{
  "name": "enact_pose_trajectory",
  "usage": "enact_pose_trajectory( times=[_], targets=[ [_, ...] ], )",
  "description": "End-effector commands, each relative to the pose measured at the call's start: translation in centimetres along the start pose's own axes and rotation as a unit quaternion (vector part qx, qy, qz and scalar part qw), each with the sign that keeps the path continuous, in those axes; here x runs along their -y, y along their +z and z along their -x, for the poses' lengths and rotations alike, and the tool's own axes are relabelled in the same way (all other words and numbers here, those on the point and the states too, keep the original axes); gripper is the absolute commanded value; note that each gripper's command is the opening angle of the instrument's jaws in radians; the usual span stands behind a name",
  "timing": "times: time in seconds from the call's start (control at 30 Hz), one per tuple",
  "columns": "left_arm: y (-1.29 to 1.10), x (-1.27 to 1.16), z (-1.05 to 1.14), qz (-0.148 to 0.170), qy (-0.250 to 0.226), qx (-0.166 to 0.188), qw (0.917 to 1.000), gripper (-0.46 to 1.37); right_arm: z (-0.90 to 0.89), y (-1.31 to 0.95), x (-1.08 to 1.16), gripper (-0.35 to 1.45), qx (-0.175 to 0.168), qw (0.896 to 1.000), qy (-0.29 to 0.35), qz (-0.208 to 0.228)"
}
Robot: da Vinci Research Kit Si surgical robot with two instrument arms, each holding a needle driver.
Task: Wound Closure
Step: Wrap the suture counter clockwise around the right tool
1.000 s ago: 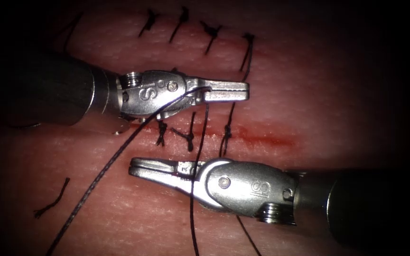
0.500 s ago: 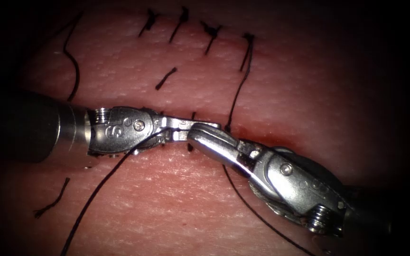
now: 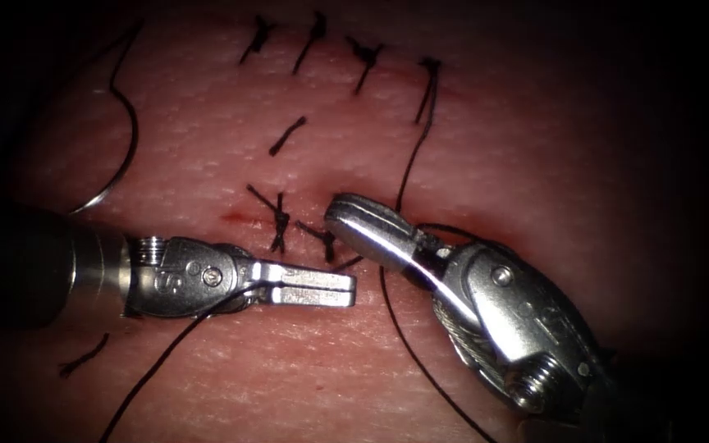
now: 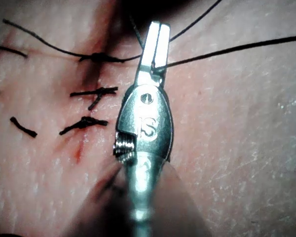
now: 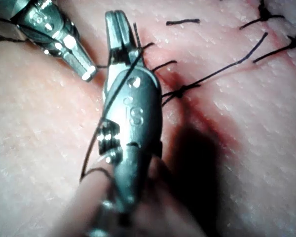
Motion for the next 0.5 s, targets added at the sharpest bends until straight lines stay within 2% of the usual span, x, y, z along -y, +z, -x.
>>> enact_pose_trajectory(
  times=[0.03, 0.13, 0.2, 0.3, 0.5],
  targets=[
    [0.01, -0.04, -0.02, 0.000, -0.001, 0.000, 1.0000, -0.35, -0.02, 0.00, -0.03, -0.35, 0.028, 1.000, -0.004, 0.010],
    [0.01, -0.18, -0.10, 0.005, -0.003, -0.002, 1.0000, -0.35, -0.01, -0.01, -0.03, -0.35, 0.066, 0.998, -0.008, 0.022],
    [0.01, -0.23, -0.13, 0.005, -0.004, -0.003, 1.0000, -0.35, 0.00, -0.01, -0.03, -0.35, 0.078, 0.996, 0.005, 0.032],
    [0.02, -0.33, -0.20, 0.010, -0.006, -0.005, 0.9999, -0.35, 0.02, -0.02, -0.03, -0.35, 0.084, 0.994, 0.041, 0.055],
    [0.04, -0.51, -0.31, 0.017, -0.009, -0.008, 0.9998, -0.35, 0.09, -0.03, -0.07, -0.35, 0.099, 0.990, 0.046, 0.084]
  ],
)
